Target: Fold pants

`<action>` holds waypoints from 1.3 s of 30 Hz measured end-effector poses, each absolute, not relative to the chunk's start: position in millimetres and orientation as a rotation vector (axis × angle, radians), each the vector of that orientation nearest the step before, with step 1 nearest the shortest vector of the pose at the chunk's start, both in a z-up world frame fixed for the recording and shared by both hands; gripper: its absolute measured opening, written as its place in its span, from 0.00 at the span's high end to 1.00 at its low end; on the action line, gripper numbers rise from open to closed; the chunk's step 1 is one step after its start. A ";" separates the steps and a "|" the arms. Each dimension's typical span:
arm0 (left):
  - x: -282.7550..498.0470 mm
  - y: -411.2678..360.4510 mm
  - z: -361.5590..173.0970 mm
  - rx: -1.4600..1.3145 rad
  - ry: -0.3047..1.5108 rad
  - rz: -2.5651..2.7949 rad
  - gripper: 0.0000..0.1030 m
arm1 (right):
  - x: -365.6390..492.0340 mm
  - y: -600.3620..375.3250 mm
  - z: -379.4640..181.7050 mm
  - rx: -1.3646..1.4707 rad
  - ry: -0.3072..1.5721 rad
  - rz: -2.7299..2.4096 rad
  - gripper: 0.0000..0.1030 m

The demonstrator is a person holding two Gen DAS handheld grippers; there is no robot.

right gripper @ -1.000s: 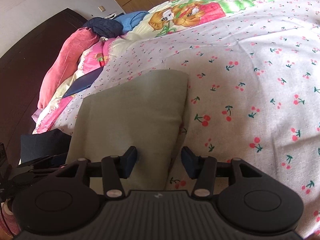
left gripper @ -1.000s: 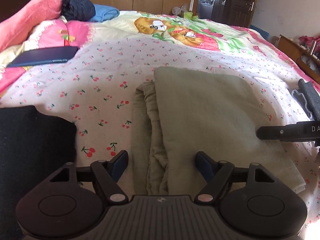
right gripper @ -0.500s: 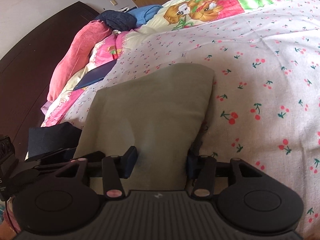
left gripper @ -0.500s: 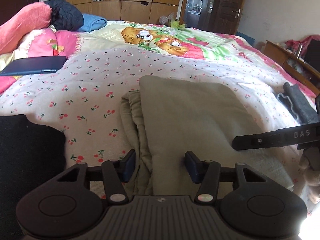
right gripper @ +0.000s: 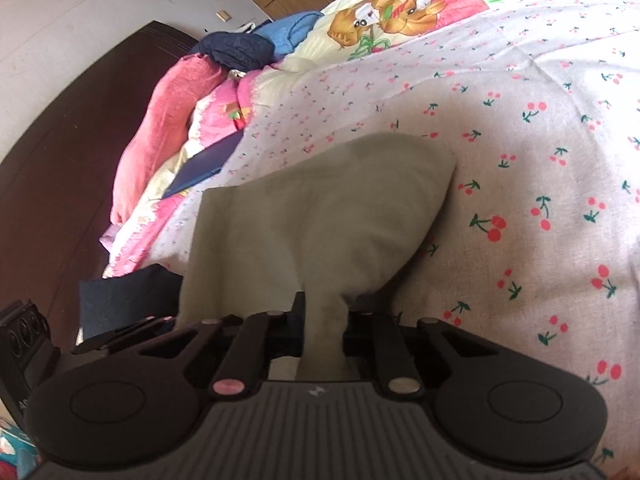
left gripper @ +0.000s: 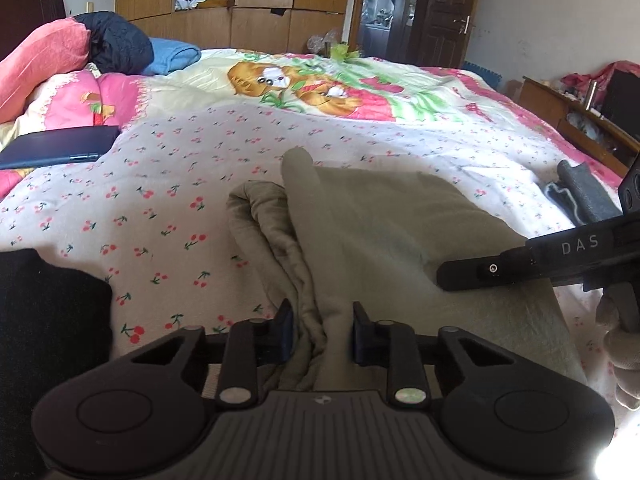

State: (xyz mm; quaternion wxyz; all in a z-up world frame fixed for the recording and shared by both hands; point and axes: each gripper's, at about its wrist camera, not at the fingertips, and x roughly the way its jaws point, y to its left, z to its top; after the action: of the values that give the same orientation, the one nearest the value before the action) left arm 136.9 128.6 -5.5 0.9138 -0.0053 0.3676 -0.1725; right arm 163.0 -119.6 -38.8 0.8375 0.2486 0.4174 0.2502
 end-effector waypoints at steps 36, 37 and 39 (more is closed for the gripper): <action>92.5 85.1 18.6 0.200 0.754 -0.105 0.49 | 94.6 -123.9 9.4 0.109 0.730 0.207 0.63; 88.1 84.0 23.1 0.187 0.755 -0.104 0.47 | 87.6 -125.1 15.2 0.116 0.717 0.212 0.63; 75.6 78.9 30.7 0.162 0.735 -0.109 0.38 | 72.0 -123.6 23.2 0.123 0.699 0.235 0.63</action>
State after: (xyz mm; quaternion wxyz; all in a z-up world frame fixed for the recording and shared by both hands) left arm 75.6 78.9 30.7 0.9285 0.0790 0.3589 -0.0534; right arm 72.0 -123.6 23.2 0.9310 0.0601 0.3412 0.1146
